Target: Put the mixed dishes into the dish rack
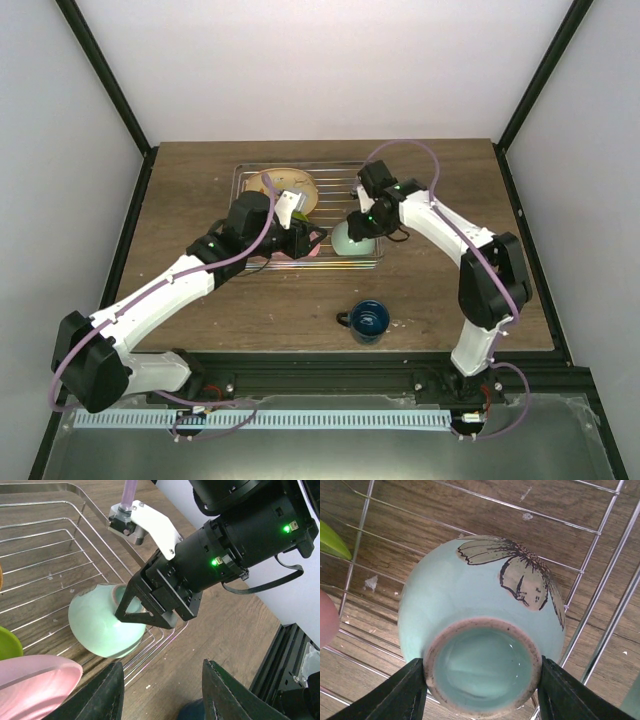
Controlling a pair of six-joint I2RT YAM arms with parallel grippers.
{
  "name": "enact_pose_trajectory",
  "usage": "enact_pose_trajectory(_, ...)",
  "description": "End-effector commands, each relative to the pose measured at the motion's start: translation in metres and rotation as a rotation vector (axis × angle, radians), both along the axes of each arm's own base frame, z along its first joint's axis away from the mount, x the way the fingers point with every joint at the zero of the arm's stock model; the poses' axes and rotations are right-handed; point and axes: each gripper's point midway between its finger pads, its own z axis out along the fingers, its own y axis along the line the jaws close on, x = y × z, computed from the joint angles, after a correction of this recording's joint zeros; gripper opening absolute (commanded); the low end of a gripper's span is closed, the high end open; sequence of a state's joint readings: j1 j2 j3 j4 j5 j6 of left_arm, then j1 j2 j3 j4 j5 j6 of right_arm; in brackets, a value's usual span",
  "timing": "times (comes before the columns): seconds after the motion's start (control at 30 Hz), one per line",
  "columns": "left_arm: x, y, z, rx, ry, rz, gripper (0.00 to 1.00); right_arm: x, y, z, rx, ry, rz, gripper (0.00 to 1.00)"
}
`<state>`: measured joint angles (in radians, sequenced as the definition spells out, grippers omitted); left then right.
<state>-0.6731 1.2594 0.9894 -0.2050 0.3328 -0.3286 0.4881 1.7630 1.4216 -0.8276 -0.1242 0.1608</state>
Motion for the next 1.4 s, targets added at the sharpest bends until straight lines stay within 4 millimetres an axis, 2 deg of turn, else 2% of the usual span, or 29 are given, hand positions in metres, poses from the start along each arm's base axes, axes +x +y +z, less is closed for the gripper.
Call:
enact_pose_trajectory(0.0,0.002,-0.001,0.001,0.007,-0.014,0.001,0.45,0.012,0.008,0.017,-0.014,-0.066,0.015,0.32)
enact_pose_trajectory(0.3,0.003,-0.001,-0.002,0.012,-0.009,0.002,0.45,0.008,0.008,0.007,-0.052,-0.044,0.021,0.36)
enact_pose_trajectory(0.57,0.002,-0.001,-0.003,0.010,-0.009,0.000,0.45,0.007,0.010,0.006,-0.063,-0.049,0.023,0.60)
enact_pose_trajectory(0.77,0.002,-0.001,-0.003,0.008,-0.009,-0.003,0.45,0.010,0.008,0.020,-0.060,-0.083,0.011,0.73)
enact_pose_trajectory(0.97,0.000,-0.003,-0.004,0.009,-0.004,-0.023,0.45,0.012,0.006,0.050,-0.031,-0.157,-0.002,0.80)
enact_pose_trajectory(1.07,-0.007,-0.010,-0.004,0.006,0.004,-0.070,0.38,0.018,-0.010,0.072,-0.065,-0.241,-0.073,0.85)
enact_pose_trajectory(1.17,-0.024,-0.024,-0.001,0.037,-0.033,-0.141,0.36,0.029,-0.050,0.100,-0.121,-0.349,-0.250,0.96)
enact_pose_trajectory(1.27,-0.044,-0.045,-0.003,0.122,-0.105,-0.209,0.37,0.034,-0.088,0.122,-0.061,-0.403,-0.378,0.97)
enact_pose_trajectory(1.37,-0.062,-0.063,-0.012,0.186,-0.150,-0.287,0.39,0.034,-0.123,0.130,-0.028,-0.426,-0.460,0.98)
